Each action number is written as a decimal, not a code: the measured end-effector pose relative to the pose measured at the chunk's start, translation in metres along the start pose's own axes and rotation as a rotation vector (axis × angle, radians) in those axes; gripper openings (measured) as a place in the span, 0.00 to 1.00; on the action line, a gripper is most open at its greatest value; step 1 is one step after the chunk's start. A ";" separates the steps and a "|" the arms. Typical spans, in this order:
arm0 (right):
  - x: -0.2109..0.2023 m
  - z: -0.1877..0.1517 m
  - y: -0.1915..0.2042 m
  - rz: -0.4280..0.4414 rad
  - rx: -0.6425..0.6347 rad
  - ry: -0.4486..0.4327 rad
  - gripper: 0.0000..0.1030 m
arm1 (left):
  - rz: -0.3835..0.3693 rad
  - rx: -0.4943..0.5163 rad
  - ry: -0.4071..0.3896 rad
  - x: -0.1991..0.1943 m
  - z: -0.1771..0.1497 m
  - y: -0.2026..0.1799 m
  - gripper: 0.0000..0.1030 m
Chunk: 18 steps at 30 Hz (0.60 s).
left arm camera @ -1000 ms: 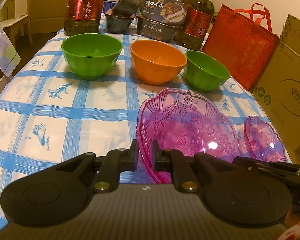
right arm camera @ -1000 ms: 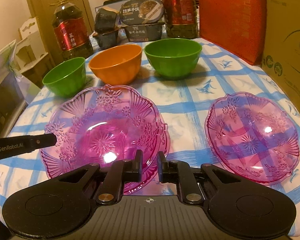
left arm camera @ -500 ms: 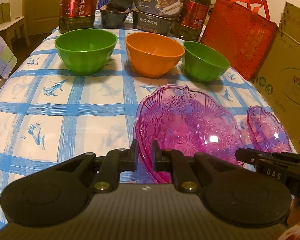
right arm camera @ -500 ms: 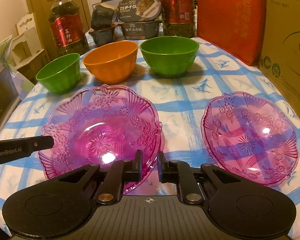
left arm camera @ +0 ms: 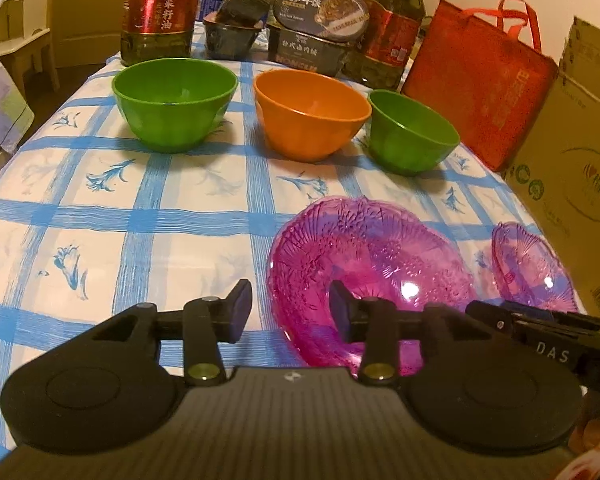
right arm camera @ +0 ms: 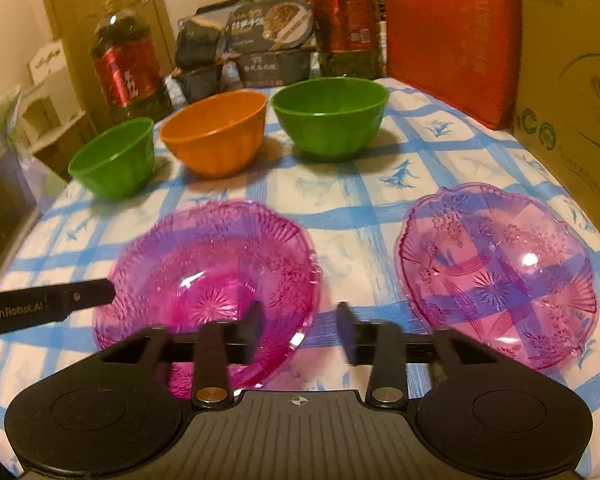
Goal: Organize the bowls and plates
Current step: 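Lower the plate onto the other plate and open both grippers, then move both open grippers toward the remaining single pink plate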
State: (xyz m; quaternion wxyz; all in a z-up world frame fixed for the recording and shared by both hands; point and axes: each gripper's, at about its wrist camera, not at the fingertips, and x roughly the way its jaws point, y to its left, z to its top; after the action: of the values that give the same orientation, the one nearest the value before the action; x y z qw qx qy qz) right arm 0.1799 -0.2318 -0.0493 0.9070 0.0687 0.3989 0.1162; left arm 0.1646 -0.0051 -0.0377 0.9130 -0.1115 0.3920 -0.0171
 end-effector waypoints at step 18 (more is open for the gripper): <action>-0.054 -0.016 -0.026 -0.039 0.113 0.007 0.47 | -0.058 -0.033 0.032 -0.036 -0.016 -0.024 0.39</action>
State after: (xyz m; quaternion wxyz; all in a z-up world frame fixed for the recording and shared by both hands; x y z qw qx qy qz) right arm 0.1368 -0.2706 -0.0269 0.9024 0.1114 0.4093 0.0759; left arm 0.1295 -0.0275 -0.0176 0.9039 -0.1378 0.4031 -0.0388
